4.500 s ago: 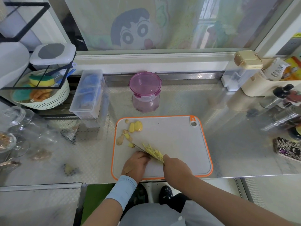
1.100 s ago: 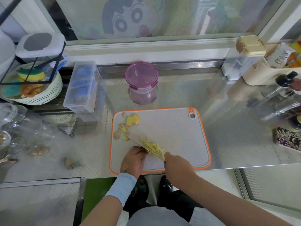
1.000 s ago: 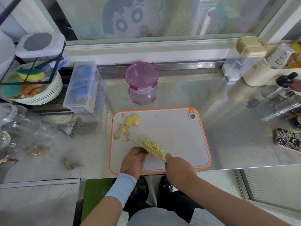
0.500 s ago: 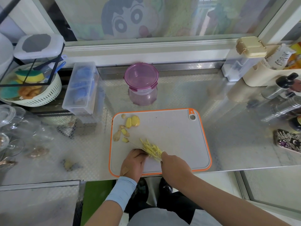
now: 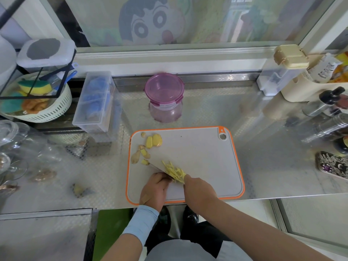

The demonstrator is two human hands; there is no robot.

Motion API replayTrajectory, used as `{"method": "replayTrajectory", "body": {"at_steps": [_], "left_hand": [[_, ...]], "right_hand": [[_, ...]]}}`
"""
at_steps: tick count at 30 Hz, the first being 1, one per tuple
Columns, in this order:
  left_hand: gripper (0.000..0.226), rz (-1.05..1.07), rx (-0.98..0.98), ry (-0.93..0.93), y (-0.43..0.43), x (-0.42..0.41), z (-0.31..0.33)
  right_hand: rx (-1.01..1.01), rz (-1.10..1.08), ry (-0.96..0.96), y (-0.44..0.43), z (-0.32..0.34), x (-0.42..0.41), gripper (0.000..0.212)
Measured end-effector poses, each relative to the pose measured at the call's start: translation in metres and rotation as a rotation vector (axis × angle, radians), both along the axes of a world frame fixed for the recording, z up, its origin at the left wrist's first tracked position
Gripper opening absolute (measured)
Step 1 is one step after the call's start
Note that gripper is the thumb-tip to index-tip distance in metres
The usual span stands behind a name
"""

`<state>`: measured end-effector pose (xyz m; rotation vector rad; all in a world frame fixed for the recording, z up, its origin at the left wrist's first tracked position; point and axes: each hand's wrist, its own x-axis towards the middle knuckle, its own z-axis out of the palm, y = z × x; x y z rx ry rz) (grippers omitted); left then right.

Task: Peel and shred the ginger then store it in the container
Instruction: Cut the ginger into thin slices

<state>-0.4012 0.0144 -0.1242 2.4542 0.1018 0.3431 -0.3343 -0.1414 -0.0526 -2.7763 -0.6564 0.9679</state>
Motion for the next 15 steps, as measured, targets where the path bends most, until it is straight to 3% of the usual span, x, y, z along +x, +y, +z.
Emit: {"method": "replayTrajectory", "body": {"at_steps": [15], "left_hand": [[0.026, -0.003, 0.012, -0.044, 0.0, 0.0, -0.004]], "right_hand": [[-0.008, 0.013, -0.032, -0.018, -0.001, -0.009, 0.02]]}}
